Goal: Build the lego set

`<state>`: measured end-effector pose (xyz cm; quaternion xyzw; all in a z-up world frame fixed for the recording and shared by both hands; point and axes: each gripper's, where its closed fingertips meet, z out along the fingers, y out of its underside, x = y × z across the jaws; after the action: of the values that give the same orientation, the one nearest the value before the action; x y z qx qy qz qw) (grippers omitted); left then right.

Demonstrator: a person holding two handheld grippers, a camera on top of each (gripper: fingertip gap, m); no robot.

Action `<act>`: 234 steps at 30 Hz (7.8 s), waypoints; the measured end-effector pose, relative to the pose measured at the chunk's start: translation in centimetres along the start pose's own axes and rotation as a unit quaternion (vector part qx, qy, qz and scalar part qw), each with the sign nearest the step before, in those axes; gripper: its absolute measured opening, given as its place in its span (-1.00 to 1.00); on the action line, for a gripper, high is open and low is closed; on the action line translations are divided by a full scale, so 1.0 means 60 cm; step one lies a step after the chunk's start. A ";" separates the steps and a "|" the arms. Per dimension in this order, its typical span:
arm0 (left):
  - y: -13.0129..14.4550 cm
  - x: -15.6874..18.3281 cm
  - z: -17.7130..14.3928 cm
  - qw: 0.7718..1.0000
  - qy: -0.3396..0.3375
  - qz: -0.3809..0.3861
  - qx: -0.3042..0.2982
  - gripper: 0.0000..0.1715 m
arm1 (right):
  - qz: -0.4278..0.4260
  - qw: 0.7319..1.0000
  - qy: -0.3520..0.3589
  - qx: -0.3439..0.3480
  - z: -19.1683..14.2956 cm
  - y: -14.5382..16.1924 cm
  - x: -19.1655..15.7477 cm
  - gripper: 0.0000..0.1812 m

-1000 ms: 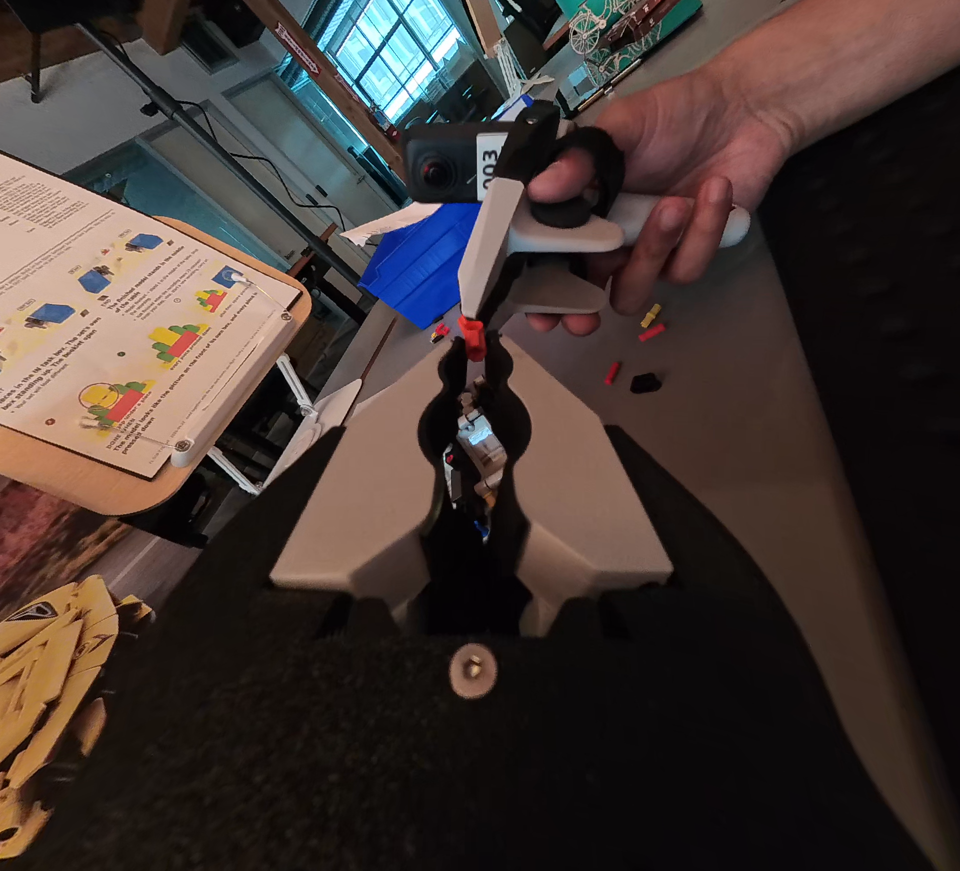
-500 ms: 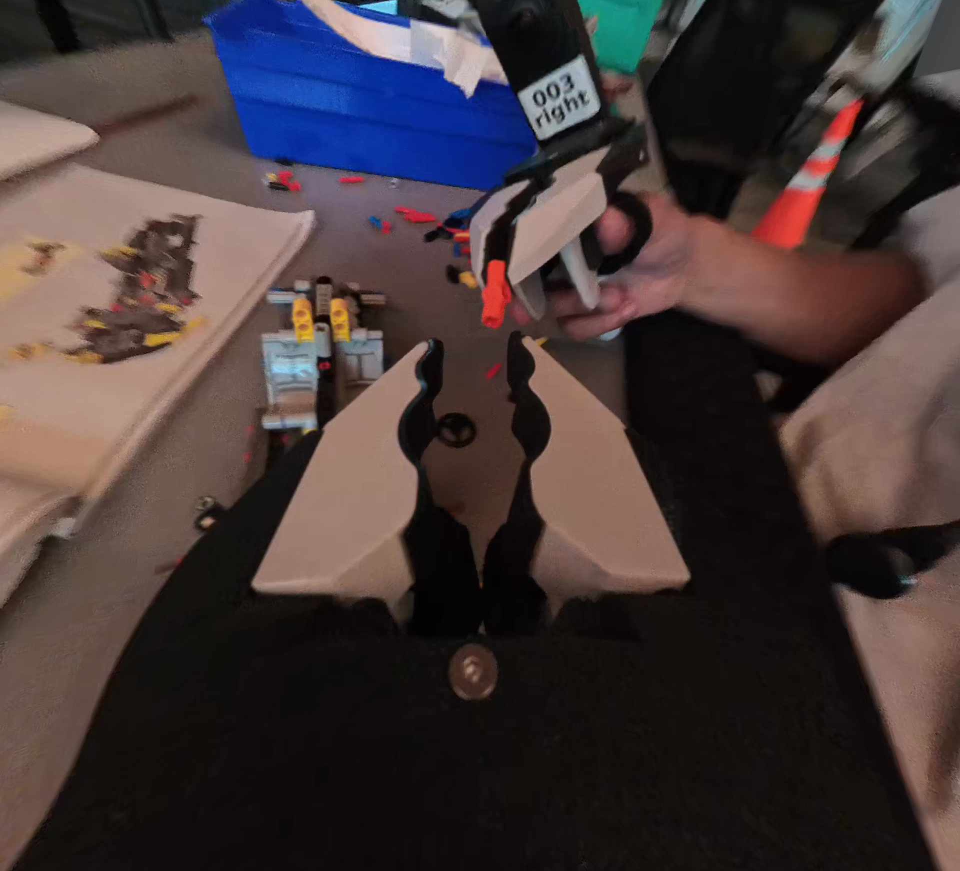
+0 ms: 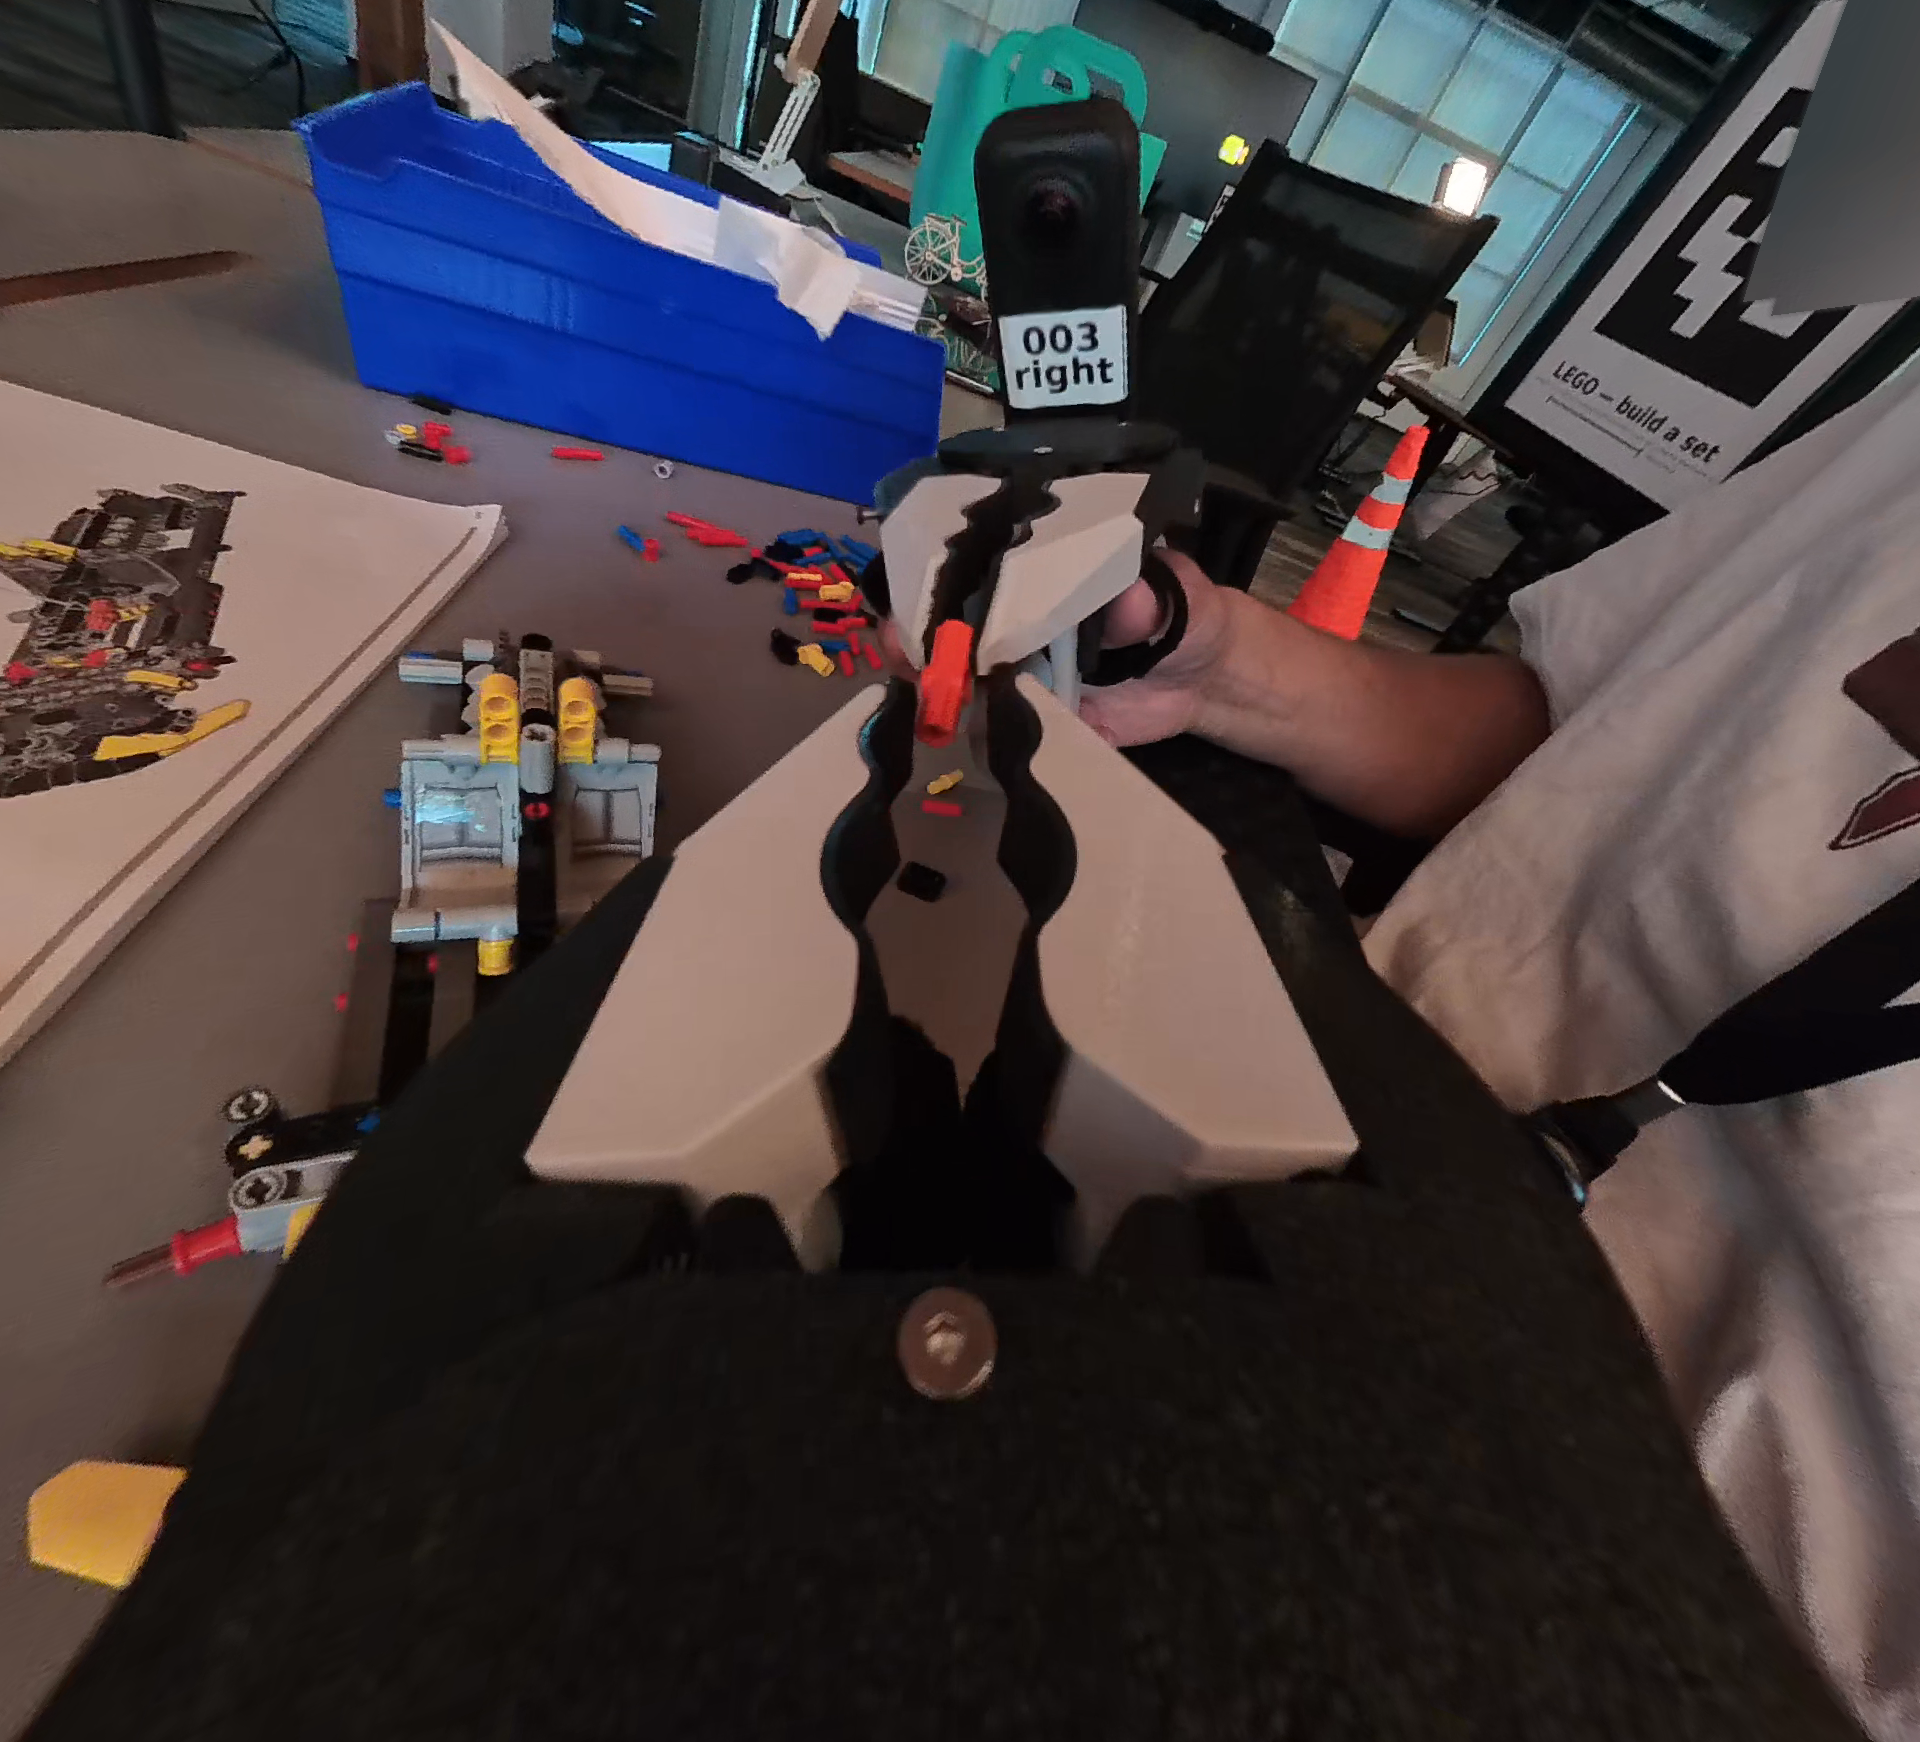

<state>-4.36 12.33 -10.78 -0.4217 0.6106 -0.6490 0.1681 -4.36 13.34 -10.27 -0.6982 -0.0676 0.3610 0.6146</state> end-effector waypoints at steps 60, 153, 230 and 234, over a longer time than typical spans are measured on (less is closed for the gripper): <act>-0.011 0.020 0.004 0.846 -0.204 0.493 -0.001 -0.94 | 0.259 0.950 -0.173 -0.004 0.001 0.003 -0.043 -0.93; 0.016 0.022 -0.015 0.998 0.067 -0.009 -0.015 -0.94 | -0.582 0.758 0.164 -0.246 -0.010 0.013 -0.031 -0.98; 0.044 0.022 -0.006 0.995 0.031 0.064 -0.073 -0.94 | -0.210 0.578 0.175 -0.769 -0.298 0.151 0.118 -0.89; 0.044 0.022 -0.006 0.995 0.032 0.063 -0.073 -0.94 | -0.214 0.585 0.175 -0.763 -0.297 0.152 0.119 -0.86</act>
<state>-6.21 11.09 -12.75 -0.3728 0.6869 -0.6035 0.1579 8.13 0.59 -21.80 -0.9257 -0.3566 -0.0947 -0.0839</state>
